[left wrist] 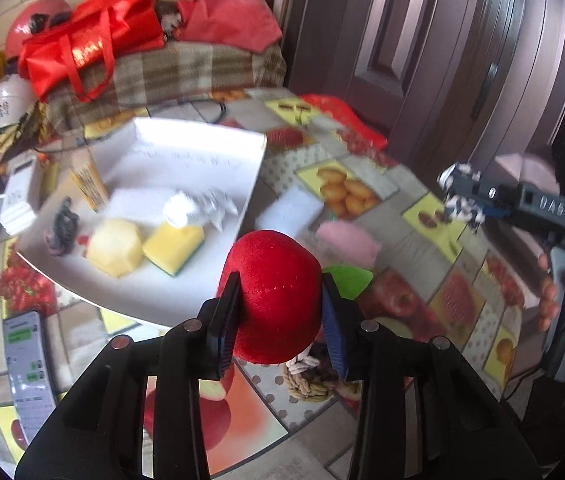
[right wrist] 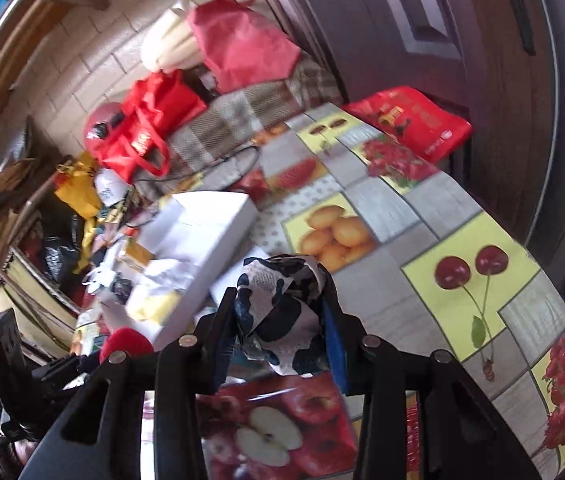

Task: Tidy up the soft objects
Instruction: 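Grasp the red apple plush with left tool while right grasps the cow-print cloth, then carry the apple plush and cow-print cloth over the white tray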

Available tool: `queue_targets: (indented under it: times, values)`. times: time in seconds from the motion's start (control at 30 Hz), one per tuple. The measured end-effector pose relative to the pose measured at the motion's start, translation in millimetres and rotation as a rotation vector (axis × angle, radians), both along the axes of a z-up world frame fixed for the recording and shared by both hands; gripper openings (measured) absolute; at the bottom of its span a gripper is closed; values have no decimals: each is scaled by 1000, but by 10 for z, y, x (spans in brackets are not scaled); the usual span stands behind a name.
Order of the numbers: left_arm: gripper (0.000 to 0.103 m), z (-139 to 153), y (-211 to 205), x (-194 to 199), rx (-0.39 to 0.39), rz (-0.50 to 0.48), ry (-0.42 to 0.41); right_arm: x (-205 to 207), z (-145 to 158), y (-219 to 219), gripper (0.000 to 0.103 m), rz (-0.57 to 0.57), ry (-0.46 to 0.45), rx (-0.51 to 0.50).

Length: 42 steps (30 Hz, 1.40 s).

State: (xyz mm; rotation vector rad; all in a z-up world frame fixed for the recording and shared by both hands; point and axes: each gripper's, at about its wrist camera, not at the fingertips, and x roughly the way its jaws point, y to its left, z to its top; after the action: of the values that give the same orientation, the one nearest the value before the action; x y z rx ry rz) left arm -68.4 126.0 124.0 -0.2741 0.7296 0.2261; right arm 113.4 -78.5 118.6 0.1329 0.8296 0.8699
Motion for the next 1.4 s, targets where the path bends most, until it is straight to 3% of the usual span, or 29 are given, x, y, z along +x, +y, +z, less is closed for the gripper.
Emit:
queue_targets:
  times: [0.13,0.3,0.73,1.4]
  values:
    - [37,276,20,-219,12,36,-72,-150,126,57,40,44,-27,19]
    - [37,404,61,-382,21,61,-105,-292,200,160,40,84,-41,25]
    - [37,430,200,-588,14,111,-128,-464,317,335,40,133,-65,29]
    - [37,300,322,-504,-15,124,-107,-389,211,428,40,137,-28,6]
